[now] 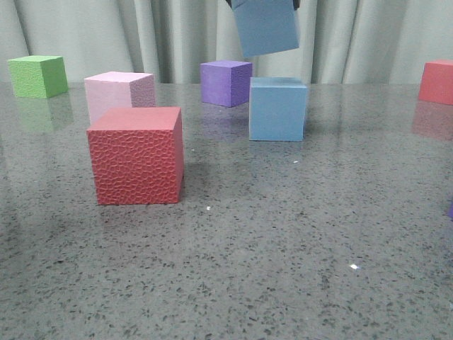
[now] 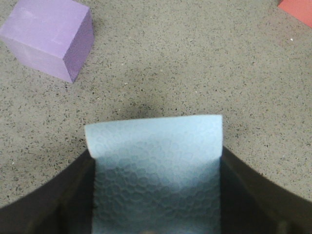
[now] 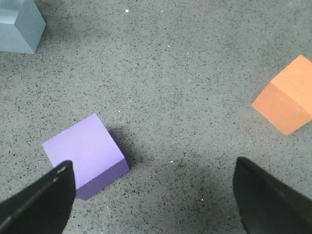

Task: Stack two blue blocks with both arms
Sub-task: 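Carry the held cube with the left gripper above the placed blue cube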

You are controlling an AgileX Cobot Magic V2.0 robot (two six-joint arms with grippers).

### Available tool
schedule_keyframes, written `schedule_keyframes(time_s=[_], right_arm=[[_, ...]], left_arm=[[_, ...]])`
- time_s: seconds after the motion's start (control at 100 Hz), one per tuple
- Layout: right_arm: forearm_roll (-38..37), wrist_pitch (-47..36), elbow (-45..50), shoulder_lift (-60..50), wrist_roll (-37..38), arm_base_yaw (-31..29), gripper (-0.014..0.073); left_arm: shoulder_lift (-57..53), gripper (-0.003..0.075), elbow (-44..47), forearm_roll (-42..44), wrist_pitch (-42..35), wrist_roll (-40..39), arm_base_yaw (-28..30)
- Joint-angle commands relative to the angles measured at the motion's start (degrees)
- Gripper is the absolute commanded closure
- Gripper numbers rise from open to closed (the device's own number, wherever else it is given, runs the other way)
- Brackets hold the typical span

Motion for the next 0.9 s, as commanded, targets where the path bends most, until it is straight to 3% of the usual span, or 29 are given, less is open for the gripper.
schedule_keyframes(time_s=[0.0, 0.89], right_arm=[[-0.3, -2.8, -1.3, 0.1, -0.3, -0.5, -0.0053], [-0.3, -2.3, -1.3, 0.1, -0.3, -0.5, -0.0053]], left_arm=[[-3.3, 0.0512, -1.8, 0.6, -3.3, -0.6, -0.7], [-3.3, 0.0512, -1.8, -0.1, -3.1, -0.6, -0.7]])
